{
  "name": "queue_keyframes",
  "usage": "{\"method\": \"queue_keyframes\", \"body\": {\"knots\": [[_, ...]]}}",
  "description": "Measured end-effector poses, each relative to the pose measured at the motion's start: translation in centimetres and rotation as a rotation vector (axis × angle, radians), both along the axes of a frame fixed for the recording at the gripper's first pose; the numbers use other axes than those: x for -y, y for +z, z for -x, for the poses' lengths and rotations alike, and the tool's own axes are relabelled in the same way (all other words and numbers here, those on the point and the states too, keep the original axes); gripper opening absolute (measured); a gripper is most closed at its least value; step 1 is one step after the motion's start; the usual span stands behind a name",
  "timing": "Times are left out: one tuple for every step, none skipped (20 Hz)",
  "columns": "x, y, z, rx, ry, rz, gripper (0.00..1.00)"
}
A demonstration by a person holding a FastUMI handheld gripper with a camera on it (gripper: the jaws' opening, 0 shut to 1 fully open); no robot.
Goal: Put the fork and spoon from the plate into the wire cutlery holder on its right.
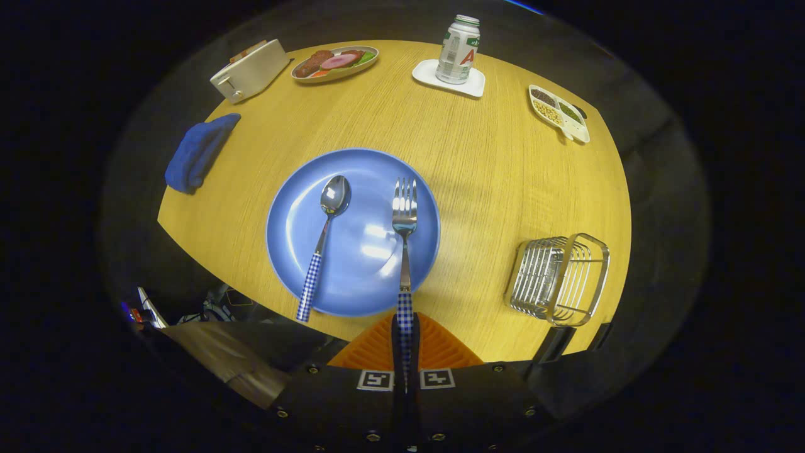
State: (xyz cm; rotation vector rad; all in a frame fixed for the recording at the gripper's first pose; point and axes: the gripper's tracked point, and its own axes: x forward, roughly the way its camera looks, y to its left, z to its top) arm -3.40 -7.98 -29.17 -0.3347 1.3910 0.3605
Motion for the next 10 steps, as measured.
{"method": "queue_keyframes", "body": {"knots": [[0.8,0.5,0.2,-0.005,0.004,0.005,0.01],[1.8,1.0,0.7,-0.013,0.013,0.021,0.01],[2.9,1.6,0.9,-0.014,0.024,0.045,0.01],[4.2,1.9,1.0,-0.017,0.034,0.076,0.01],[5.5,2.4,1.3,-0.022,0.046,0.105,0.01],[6.3,3.0,1.4,-0.02,0.047,0.116,0.01],[6.8,3.3,1.4,-0.017,0.043,0.113,0.01],[7.4,3.6,1.5,-0.02,0.034,0.113,0.01],[8.1,3.9,1.6,-0.022,0.03,0.12,0.01],[8.7,4.2,1.5,-0.019,0.033,0.132,0.01]]}}
